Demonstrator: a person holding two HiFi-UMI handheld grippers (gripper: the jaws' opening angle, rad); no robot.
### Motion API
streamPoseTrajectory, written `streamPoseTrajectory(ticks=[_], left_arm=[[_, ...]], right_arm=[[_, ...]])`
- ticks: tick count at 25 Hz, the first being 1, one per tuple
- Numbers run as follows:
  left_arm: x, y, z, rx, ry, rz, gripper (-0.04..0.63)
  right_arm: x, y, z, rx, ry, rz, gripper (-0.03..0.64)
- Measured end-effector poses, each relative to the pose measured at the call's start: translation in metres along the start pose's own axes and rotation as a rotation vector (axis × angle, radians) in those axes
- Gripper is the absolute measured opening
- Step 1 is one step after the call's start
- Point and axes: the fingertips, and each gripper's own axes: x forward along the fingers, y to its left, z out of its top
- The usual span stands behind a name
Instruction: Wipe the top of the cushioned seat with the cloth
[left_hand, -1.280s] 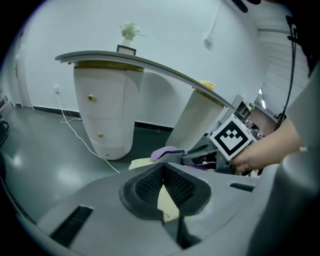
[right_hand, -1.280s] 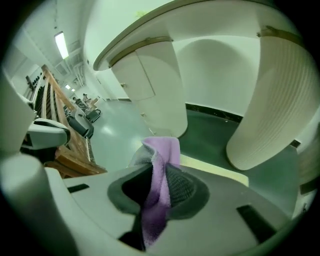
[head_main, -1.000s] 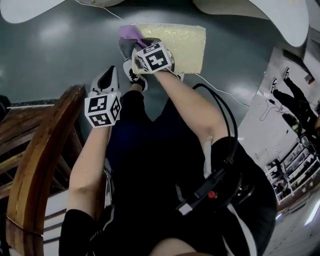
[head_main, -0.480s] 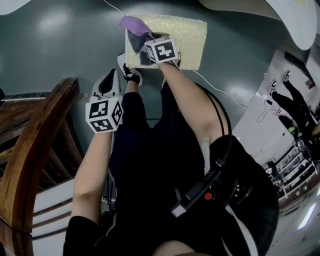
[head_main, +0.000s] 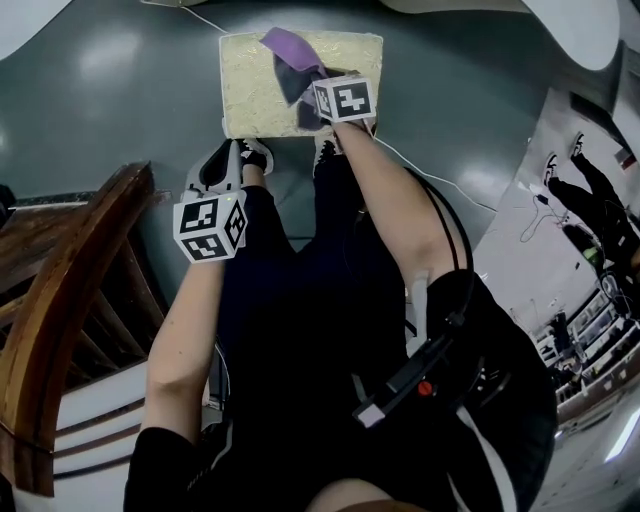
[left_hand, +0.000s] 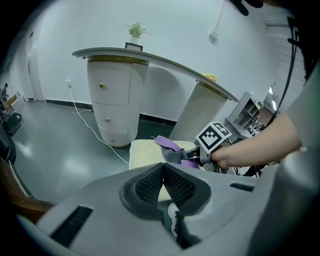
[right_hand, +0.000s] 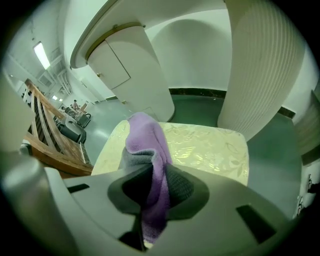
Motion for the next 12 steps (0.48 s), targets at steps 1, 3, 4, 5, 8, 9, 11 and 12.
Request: streamPoseTrajectory(ticks=[1,3,4,5,8,9,11,12], left_arm=[[0.003,-0.006,0.000,0.004,0.000,0.000,0.005],[0.007,-0.018,0.000,0.017,0.003,0.000,0.003],[0.009,-0.025,-0.002,0.024,0.007,0.000,0.005],[0.011,-0.031,-0.003,0.029,0.011,-0.002,0.004],[0.015,-0.047,-0.003,0.034,0.013,-0.004,0.005],[0.016,-0.052,-0.003,0.037,0.013,-0.004,0.005],[0.016,-0.062,-0.003,0.045,0.015,-0.004,0.005],[0.015,-0.065,-0.002,0.047,0.014,-0.004,0.005]], right_arm=[[-0.003,-0.008,-0.003,0.005,-0.003,-0.002,0.077],[-0.009,-0.023,-0.008,0.019,-0.010,-0.007,0.077],[-0.012,-0.029,-0.010,0.030,-0.015,-0.007,0.077],[-0.015,-0.035,-0.013,0.041,-0.019,-0.006,0.077],[-0.023,-0.053,-0.017,0.054,-0.027,-0.008,0.077],[-0.026,-0.060,-0.019,0.052,-0.025,-0.014,0.076],[-0.032,-0.074,-0.026,0.060,-0.016,-0.027,0.075],[-0.034,-0.080,-0.030,0.069,-0.010,-0.034,0.077]])
